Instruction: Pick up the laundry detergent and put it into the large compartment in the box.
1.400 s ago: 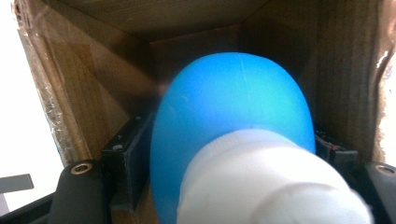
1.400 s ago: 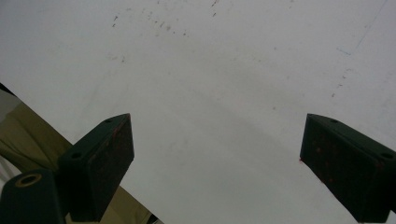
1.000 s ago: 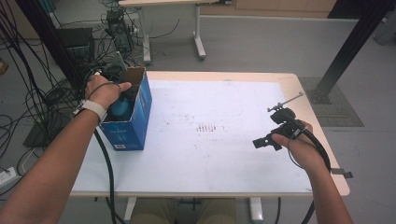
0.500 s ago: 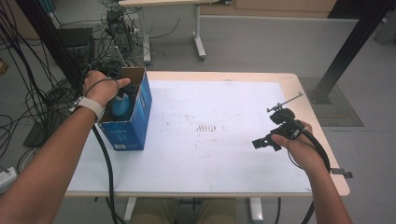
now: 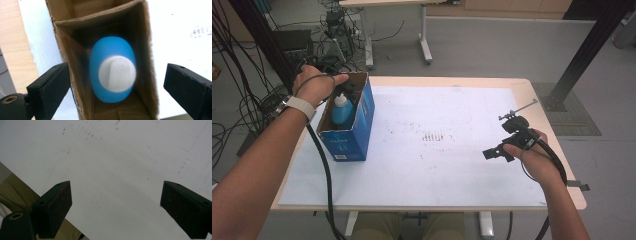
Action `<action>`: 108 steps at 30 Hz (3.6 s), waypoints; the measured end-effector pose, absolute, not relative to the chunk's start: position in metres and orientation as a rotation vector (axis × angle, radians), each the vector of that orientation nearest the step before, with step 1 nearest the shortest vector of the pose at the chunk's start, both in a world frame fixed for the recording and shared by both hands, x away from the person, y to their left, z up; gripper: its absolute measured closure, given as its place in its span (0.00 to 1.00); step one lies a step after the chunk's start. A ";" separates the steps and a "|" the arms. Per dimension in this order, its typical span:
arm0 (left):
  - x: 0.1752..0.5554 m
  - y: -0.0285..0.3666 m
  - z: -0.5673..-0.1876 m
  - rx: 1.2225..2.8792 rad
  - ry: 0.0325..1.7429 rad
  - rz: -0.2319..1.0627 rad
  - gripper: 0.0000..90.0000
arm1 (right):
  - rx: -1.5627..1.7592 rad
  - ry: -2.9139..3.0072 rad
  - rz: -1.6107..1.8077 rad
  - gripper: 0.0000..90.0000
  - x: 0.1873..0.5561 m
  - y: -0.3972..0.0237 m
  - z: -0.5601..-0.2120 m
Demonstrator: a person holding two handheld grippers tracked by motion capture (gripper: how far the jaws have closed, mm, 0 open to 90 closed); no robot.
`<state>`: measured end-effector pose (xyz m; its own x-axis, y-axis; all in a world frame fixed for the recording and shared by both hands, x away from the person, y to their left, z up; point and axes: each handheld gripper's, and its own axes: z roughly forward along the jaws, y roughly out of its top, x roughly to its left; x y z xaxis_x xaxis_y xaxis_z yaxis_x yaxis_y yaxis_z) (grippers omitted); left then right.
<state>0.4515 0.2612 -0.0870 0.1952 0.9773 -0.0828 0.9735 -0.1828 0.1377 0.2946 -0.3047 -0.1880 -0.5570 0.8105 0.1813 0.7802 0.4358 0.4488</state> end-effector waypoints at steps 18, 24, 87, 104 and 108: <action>0.435 0.259 -0.012 2.370 1.602 0.130 0.07 | 1.453 2.602 0.760 0.11 0.296 -0.307 -0.183; 0.436 0.241 0.009 2.468 1.451 0.147 0.07 | 1.448 2.598 0.759 0.11 0.296 -0.306 -0.181; 0.457 0.090 -0.042 2.987 0.349 -0.081 0.07 | 1.496 2.569 0.780 0.11 0.289 -0.316 -0.184; 0.457 0.092 -0.051 2.949 0.361 -0.084 0.07 | 1.499 2.563 0.793 0.11 0.284 -0.321 -0.185; 0.457 0.094 -0.051 2.946 0.357 -0.081 0.07 | 1.496 2.565 0.791 0.11 0.285 -0.320 -0.185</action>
